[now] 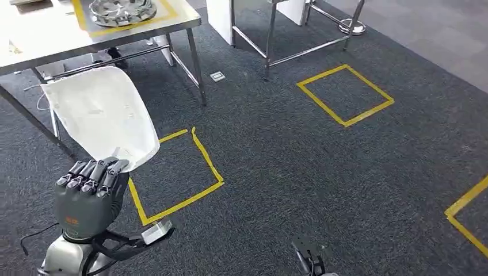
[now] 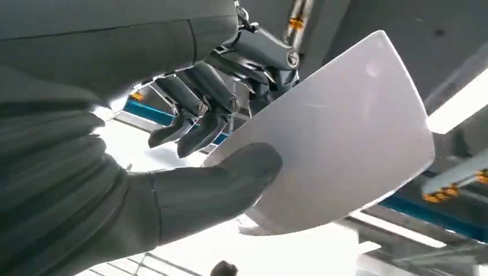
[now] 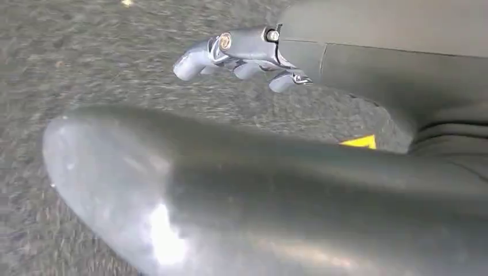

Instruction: Take the parts from the cabinet and place them on the table.

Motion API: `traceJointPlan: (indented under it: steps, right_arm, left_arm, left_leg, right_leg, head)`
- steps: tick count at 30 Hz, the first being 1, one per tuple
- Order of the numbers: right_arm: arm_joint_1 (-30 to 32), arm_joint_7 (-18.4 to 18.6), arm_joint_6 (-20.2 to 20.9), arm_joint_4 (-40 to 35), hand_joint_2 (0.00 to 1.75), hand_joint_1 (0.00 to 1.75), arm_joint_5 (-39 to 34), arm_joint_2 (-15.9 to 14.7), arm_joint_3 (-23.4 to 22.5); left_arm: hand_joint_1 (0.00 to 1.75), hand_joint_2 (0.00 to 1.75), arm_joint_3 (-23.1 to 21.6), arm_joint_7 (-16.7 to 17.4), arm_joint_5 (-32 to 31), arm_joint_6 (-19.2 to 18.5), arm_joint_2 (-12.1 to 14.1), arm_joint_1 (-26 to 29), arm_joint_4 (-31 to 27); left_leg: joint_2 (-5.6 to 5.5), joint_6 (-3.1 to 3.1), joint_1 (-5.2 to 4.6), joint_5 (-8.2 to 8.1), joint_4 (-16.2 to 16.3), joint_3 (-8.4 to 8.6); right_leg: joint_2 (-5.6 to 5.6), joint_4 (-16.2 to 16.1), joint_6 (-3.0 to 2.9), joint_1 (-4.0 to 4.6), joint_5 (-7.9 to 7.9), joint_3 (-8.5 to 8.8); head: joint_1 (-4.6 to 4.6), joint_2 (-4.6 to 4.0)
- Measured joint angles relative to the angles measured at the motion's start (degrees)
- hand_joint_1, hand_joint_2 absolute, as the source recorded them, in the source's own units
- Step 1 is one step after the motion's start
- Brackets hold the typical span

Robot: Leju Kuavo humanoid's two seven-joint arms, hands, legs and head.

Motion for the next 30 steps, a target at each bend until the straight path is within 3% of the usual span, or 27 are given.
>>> traceJointPlan:
  steps: [2, 3, 4, 5, 6, 7, 8, 11, 12, 13, 14, 15, 16, 17, 18, 19, 20, 21, 22, 23, 24, 27, 28, 29, 30]
  right_arm:
    - [0.3, 0.0, 0.0, 0.0, 0.00, 0.00, 0.0, 0.0, 0.0]
    - [0.3, 0.0, 0.0, 0.0, 0.00, 0.00, 0.0, 0.0, 0.0]
    - [0.3, 0.0, 0.0, 0.0, 0.00, 0.00, 0.0, 0.0, 0.0]
    - [0.2, 0.0, 0.0, 0.0, 0.00, 0.00, 0.0, -0.1, 0.0]
    - [0.2, 0.0, 0.0, 0.0, 0.00, 0.00, -0.2, -0.1, 0.0]
    - [0.2, 0.0, 0.0, 0.0, 0.00, 0.00, -0.2, -0.1, 0.0]
    - [0.2, 0.0, 0.0, 0.0, 0.00, 0.00, -0.3, -0.1, 0.0]
    - [0.0, 0.3, 0.1, 0.0, 0.00, 0.00, -0.3, -0.1, 0.0]
    - [-0.1, 0.4, 0.3, 0.0, 0.00, 0.00, -0.3, 0.0, 0.0]
    - [-0.3, 0.6, 0.6, 0.0, 0.00, 0.00, -0.2, -0.2, 0.0]
    - [-0.3, 0.7, 0.8, 0.0, 0.00, 0.00, -0.2, -0.3, 0.0]
    - [-0.3, 0.8, 0.9, 0.0, 0.00, 0.00, -0.1, -0.3, 0.0]
    - [-0.3, 0.9, 1.0, 0.0, 0.00, 0.00, 0.0, -0.3, 0.0]
    - [-0.3, 0.8, 1.0, 0.0, 0.00, 0.00, 0.0, -0.4, 0.0]
    - [-0.3, 0.8, 1.0, 0.0, 0.00, 0.00, 0.0, -0.4, 0.0]
    - [-0.3, 0.8, 1.0, 0.0, 0.00, 0.00, -0.2, -0.4, 0.0]
    - [-0.3, 0.8, 0.9, 0.0, 0.00, 0.00, -0.2, -0.4, 0.0]
    - [-0.4, 0.7, 0.9, 0.0, 0.00, 0.00, -0.3, -0.4, 0.0]
    - [-0.6, 0.7, 0.8, 0.0, 0.00, 0.00, -0.4, -0.4, 0.0]
    - [-0.6, 0.7, 0.8, 0.0, 0.00, 0.00, -0.5, -0.4, 0.0]
    - [-0.7, 0.7, 0.7, 0.0, 0.00, 0.00, -0.7, -0.4, 0.0]
    - [-0.8, 0.6, 0.7, 0.0, 0.00, 0.00, -0.9, -0.4, 0.0]
    - [-1.0, 0.6, 0.7, 0.0, 0.00, 0.00, -0.9, -0.4, 0.0]
    - [-0.9, 0.5, 0.7, 0.0, 0.00, 0.00, -0.9, -0.4, 0.0]
    - [-0.8, 0.6, 0.7, 0.0, 0.00, 0.00, -0.9, -0.4, 0.0]
  left_arm:
    - [1.75, 1.75, 0.0, 0.0, 0.0, 0.0, 0.0, 0.1, 0.1]
    - [1.75, 1.75, 0.0, 0.0, 0.0, 0.0, 0.0, 0.1, 0.2]
    - [1.75, 1.75, 0.0, 0.0, 0.0, 0.0, 0.0, 0.2, 0.2]
    - [1.75, 1.75, 0.0, 0.0, 0.0, -0.1, 0.0, 0.2, 0.2]
    - [1.75, 1.75, 0.0, 0.0, 0.4, -0.7, 0.0, 0.2, 0.2]
    - [1.75, 1.75, 0.0, 0.0, 1.0, -1.7, 0.0, 0.2, 0.2]
    - [1.75, 1.75, -0.1, 0.0, 2.0, -3.4, 0.0, 0.0, 0.4]
    - [1.75, 1.75, -0.2, 0.3, 3.9, -6.7, 0.0, 0.0, 0.9]
    - [1.75, 1.75, -0.2, 0.7, 3.7, -7.2, 0.2, -0.1, 0.9]
    - [1.75, 1.75, -0.2, 1.2, 3.1, -7.9, 0.3, -0.2, 1.0]
    - [1.75, 1.75, -0.2, 1.7, 1.5, -9.5, 0.4, -0.7, 1.1]
    - [1.75, 1.75, -0.3, 2.1, 0.7, -10.8, 0.5, -1.0, 1.4]
    - [1.75, 1.75, -0.4, 2.1, 0.7, -11.5, 0.6, -1.0, 1.6]
    - [1.75, 1.75, -0.5, 2.1, 0.7, -11.5, 0.6, -0.9, 2.0]
    - [1.75, 1.75, -0.7, 2.1, 0.7, -11.2, 0.7, -0.8, 2.4]
    - [1.75, 1.75, -0.7, 2.3, 0.5, -10.8, 0.9, -1.0, 2.7]
    - [1.75, 1.75, -0.8, 2.3, 0.2, -10.3, 1.0, -1.3, 2.9]
    - [1.75, 1.75, -0.9, 2.3, 0.1, -9.8, 1.0, -1.8, 3.1]
    - [1.75, 1.75, -1.0, 2.0, 0.4, -9.1, 1.1, -2.3, 3.1]
    - [1.75, 1.75, -1.1, 1.6, 1.2, -8.2, 1.0, -2.8, 3.2]
    - [1.75, 1.75, -1.3, 1.2, 1.8, -7.0, 1.0, -3.2, 3.2]
    - [1.75, 1.75, -1.5, 0.6, 2.9, -5.5, 1.1, -3.5, 3.2]
    - [1.75, 1.75, -1.5, 0.5, 3.2, -5.4, 1.0, -3.6, 3.2]
    - [1.75, 1.75, -1.6, 0.5, 3.3, -5.2, 1.1, -4.1, 3.2]
    - [1.75, 1.75, -1.8, 0.4, 3.3, -5.2, 0.9, -4.5, 3.2]
  left_leg:
    - [-1.76, 0.05, -0.03, 0.00, 0.1, -0.15]
    - [-2.79, 0.04, -0.01, 0.01, 0.2, -0.19]
    - [-3.67, -0.02, 0.05, 0.04, 0.3, -0.19]
    - [-4.60, -0.17, 0.14, 0.04, 0.5, -0.18]
    - [-5.39, -0.42, 0.22, 0.02, 0.7, -0.19]
    - [-6.06, -0.73, 0.32, 0.01, 0.8, -0.35]
    - [-6.86, -1.31, -0.03, -0.01, 1.2, -0.82]
    - [-8.86, -2.84, 0.51, 0.93, 0.2, -1.20]
    - [-9.24, -3.19, 0.48, 1.09, 0.2, -1.69]
    - [-5.70, -3.19, 0.27, 0.60, 1.0, -1.84]
    - [-2.49, -3.39, 0.11, -1.38, 3.7, -3.14]
    - [-1.23, -3.62, 0.22, -3.75, 8.0, -5.16]
    - [-0.85, -3.79, 0.29, -5.80, 12.5, -7.24]
    - [-0.74, -3.94, 0.33, -7.19, 16.5, -9.09]
    - [-0.68, -4.02, 0.38, -7.15, 17.9, -9.68]
    - [-0.59, -3.99, 0.39, -5.91, 16.5, -8.87]
    - [-0.30, -3.89, 0.38, -3.94, 13.0, -6.91]
    - [0.47, -3.68, 0.37, -1.48, 7.4, -3.76]
    - [2.71, -3.33, 0.22, 0.11, 2.3, -0.85]
    - [4.39, -2.80, -0.55, -0.88, 1.0, -0.03]
    - [3.46, -2.10, -0.38, -0.43, 0.8, -0.30]
    - [1.38, -1.12, -0.48, -0.27, 0.6, -0.50]
    - [0.82, -0.71, -0.01, 0.01, 0.3, -0.24]
    - [0.34, -0.42, 0.09, 0.09, 0.2, -0.28]
    - [-0.23, -0.15, 0.11, 0.16, 0.2, -0.38]
  right_leg:
    - [0.32, 7.7, 0.14, 0.01, -2.51, -4.03]
    - [0.33, 8.3, 0.13, -0.02, -1.65, -4.68]
    - [0.40, 6.0, 0.09, -0.11, 0.35, -3.93]
    - [0.64, 1.6, 0.03, -0.22, 3.18, -2.00]
    - [1.62, -3.6, 0.03, -0.41, 5.86, 0.33]
    - [4.55, -7.7, 0.01, -0.80, 6.68, 1.96]
    - [6.62, -8.7, -0.03, -0.83, 5.86, 2.42]
    - [4.60, -8.5, -1.10, -0.24, 6.23, 2.23]
    - [3.73, -9.0, -1.73, -0.80, 6.66, 2.65]
    - [2.91, -9.3, -2.14, -0.74, 6.92, 2.82]
    - [2.13, -9.4, -2.73, -0.58, 6.93, 2.85]
    - [1.18, -9.4, -2.80, -0.39, 6.90, 2.80]
    - [0.35, -9.4, -2.90, -0.27, 6.83, 2.77]
    - [-0.57, -9.4, -2.96, -0.24, 6.78, 2.71]
    - [-1.44, -9.3, -2.95, -0.20, 6.77, 2.70]
    - [-2.22, -9.3, -2.92, -0.18, 6.70, 2.74]
    - [-2.99, -9.3, -2.84, -0.18, 6.62, 2.80]
    - [-3.88, -9.2, -2.63, -0.18, 6.45, 2.91]
    - [-4.56, -9.0, -2.39, -0.08, 6.23, 3.06]
    - [-5.07, -8.8, -1.96, 0.40, 5.93, 2.98]
    - [-5.70, -8.9, -1.72, 0.41, 5.88, 3.06]
    - [-7.38, -9.3, -0.75, 0.37, 5.76, 3.80]
    - [-4.84, -8.6, -0.20, 0.00, 5.16, 3.55]
    - [-2.14, -6.7, -0.09, -0.09, 3.74, 2.70]
    - [-0.58, -2.7, -0.02, -0.09, 1.47, 0.78]
  head:
    - [0.02, 0.00]
    - [0.02, 0.00]
    - [0.06, 0.00]
    - [0.06, 0.00]
    - [0.09, 0.00]
    - [0.11, 0.00]
    - [0.09, 0.00]
    - [0.17, 0.00]
    - [0.17, 0.00]
    - [0.05, 0.00]
    - [-0.66, 0.00]
    - [-0.68, 0.00]
    - [-0.68, 0.00]
    - [-0.70, 0.00]
    - [-0.72, 0.00]
    - [-0.72, 0.00]
    - [-0.72, 0.00]
    - [-0.72, 0.00]
    - [-0.70, 0.00]
    - [-0.81, 0.00]
    - [-0.52, 0.00]
    - [-0.55, 0.00]
    - [-0.40, 0.00]
    - [-0.37, 0.00]
    - [-0.09, 0.00]
